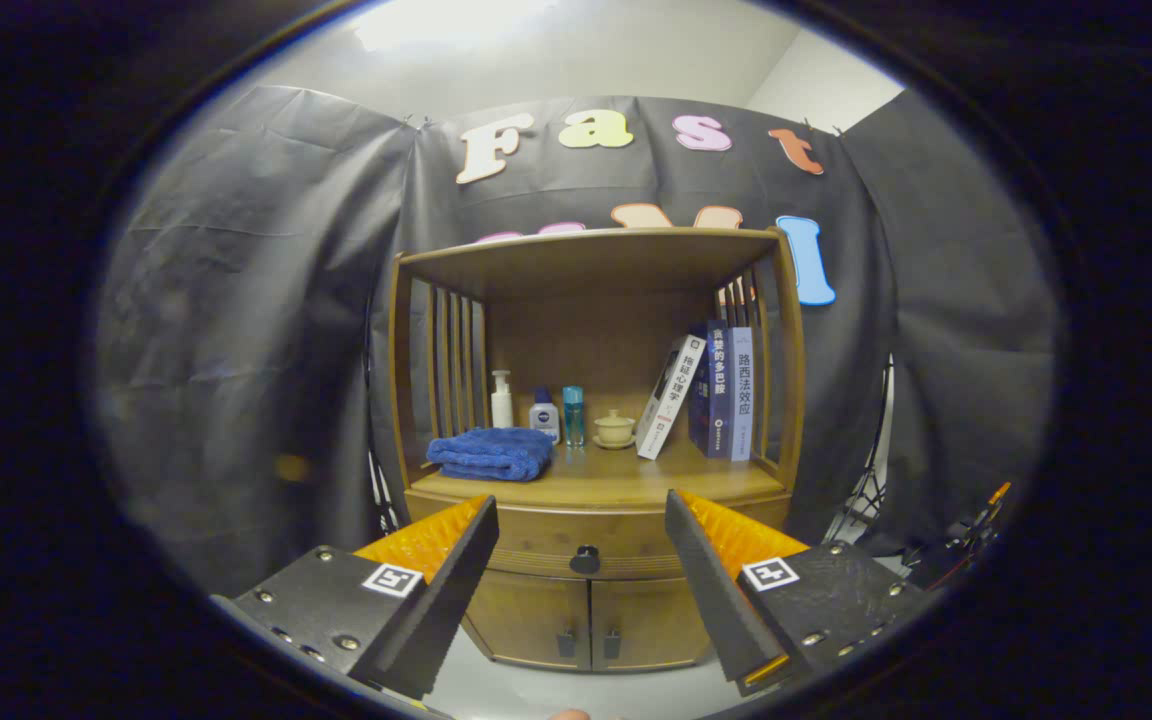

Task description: Pull open the drawer, take out the items inside it, and place them on the countertop above the cabinet.

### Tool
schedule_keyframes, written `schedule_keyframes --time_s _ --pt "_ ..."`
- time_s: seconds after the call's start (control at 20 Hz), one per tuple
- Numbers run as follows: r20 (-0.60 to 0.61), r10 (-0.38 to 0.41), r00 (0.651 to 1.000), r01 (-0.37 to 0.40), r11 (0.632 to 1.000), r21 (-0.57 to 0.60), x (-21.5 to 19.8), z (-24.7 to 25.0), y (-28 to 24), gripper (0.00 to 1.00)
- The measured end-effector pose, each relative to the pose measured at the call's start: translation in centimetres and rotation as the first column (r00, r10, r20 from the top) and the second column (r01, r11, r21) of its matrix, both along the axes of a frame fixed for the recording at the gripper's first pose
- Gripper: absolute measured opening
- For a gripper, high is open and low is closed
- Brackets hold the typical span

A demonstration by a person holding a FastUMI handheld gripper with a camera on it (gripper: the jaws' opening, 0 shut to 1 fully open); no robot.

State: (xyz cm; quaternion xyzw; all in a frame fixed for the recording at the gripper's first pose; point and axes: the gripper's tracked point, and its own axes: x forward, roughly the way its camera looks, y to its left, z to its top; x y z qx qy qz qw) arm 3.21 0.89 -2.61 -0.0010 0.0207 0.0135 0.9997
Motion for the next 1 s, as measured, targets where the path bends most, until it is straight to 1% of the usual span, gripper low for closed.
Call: schedule_keyframes --time_s 0.15,0.25,0.4,0.55,0.7,0.8,0.9,1.0 --pt "-0.034 -0.002 0.999 0.002 1.0 -0.013 1.7 -1.6 0.1 0.99" --pt "-0.053 0.011 0.999 -0.011 1.0 -0.007 2.9 -2.7 0.5 0.99" --pt "-0.097 0.017 0.995 -0.017 1.0 0.002 5.5 -5.4 0.9 0.98" --pt "-0.146 0.01 0.989 -0.01 1.0 0.002 8.6 -8.5 1.1 0.97" --pt "-0.185 -0.017 0.983 0.018 1.0 0.006 11.9 -11.9 0.7 0.97" --pt "-0.208 -0.03 0.978 0.036 0.999 0.022 14.3 -14.1 0.6 0.92" --pt "-0.239 -0.036 0.97 0.047 0.998 0.037 16.1 -16.4 0.5 0.87" --pt "-0.275 -0.048 0.96 0.058 0.998 0.029 17.3 -18.6 0.2 0.82"
